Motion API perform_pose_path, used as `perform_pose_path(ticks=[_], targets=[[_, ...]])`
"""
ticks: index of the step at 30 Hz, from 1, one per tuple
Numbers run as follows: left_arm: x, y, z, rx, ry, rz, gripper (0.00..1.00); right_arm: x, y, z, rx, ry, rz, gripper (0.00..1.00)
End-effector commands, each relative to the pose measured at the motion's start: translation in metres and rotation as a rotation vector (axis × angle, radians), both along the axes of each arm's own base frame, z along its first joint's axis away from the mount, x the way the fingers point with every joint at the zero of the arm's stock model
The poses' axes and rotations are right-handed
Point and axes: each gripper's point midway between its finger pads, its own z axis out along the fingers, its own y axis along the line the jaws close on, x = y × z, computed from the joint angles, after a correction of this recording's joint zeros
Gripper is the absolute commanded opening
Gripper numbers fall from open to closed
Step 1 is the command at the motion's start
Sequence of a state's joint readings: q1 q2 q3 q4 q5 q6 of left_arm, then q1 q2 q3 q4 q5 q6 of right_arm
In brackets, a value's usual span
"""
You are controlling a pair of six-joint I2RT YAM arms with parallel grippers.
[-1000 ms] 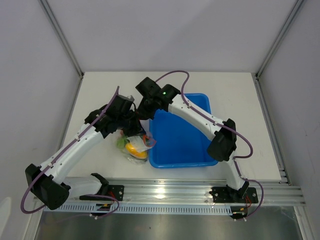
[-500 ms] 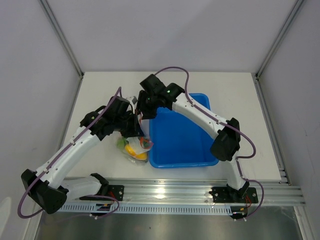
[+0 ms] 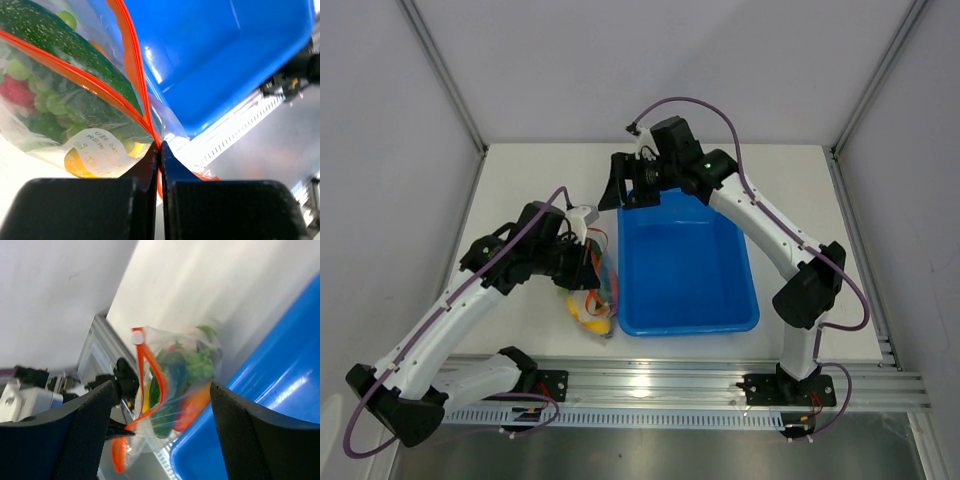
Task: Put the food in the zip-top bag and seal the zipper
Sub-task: Adjust the zipper food storage bag at the center of the board.
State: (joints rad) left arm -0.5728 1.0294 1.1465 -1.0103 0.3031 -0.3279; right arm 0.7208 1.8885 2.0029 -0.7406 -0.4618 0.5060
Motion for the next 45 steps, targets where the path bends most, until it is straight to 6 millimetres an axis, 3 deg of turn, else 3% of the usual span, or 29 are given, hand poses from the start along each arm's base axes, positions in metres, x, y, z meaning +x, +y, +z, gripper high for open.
perform_pose_path(ticks=[1, 5, 11, 14, 16, 17, 18, 23, 34, 39, 45], targets=[[-0.018, -0.008, 0.014, -0.072, -0.044, -0.154, 0.0, -0.032, 0.003, 0.031, 0.123, -0.148, 0.308, 0.8], [-0.03, -0.003, 0.013, -0.083, -0.062, -0.194, 0.01, -0.049, 0.003, 0.024, 0.163, -0.187, 0.452, 0.8], [-0.037, 0.001, 0.005, -0.083, -0.05, -0.18, 0.01, -0.04, 0.012, 0.02, 0.172, -0.124, 0.406, 0.69], [-0.037, 0.001, 0.003, -0.082, -0.04, -0.178, 0.0, -0.045, 0.018, 0.018, 0.169, -0.104, 0.421, 0.65], [-0.036, 0.001, 0.003, -0.078, -0.038, -0.175, 0.01, -0.049, 0.021, 0.008, 0.113, -0.112, 0.42, 0.65], [-0.036, 0.001, 0.004, -0.08, -0.039, -0.173, 0.0, -0.048, 0.022, 0.013, 0.104, -0.131, 0.418, 0.64], [-0.036, 0.001, 0.003, -0.079, -0.035, -0.171, 0.01, -0.044, 0.021, -0.001, 0.048, -0.103, 0.389, 0.63], [-0.035, 0.001, 0.003, -0.077, -0.035, -0.159, 0.0, -0.033, 0.028, -0.017, -0.098, -0.086, 0.271, 0.62], [-0.033, -0.001, 0.006, -0.113, -0.052, -0.133, 0.01, -0.041, 0.035, -0.051, -0.295, -0.122, 0.176, 0.59], [-0.034, 0.001, 0.003, -0.105, -0.049, -0.127, 0.01, -0.035, 0.029, -0.056, -0.371, -0.171, 0.121, 0.52], [-0.034, 0.002, 0.003, -0.107, -0.053, -0.111, 0.01, -0.027, 0.02, -0.055, -0.449, -0.196, 0.059, 0.28]])
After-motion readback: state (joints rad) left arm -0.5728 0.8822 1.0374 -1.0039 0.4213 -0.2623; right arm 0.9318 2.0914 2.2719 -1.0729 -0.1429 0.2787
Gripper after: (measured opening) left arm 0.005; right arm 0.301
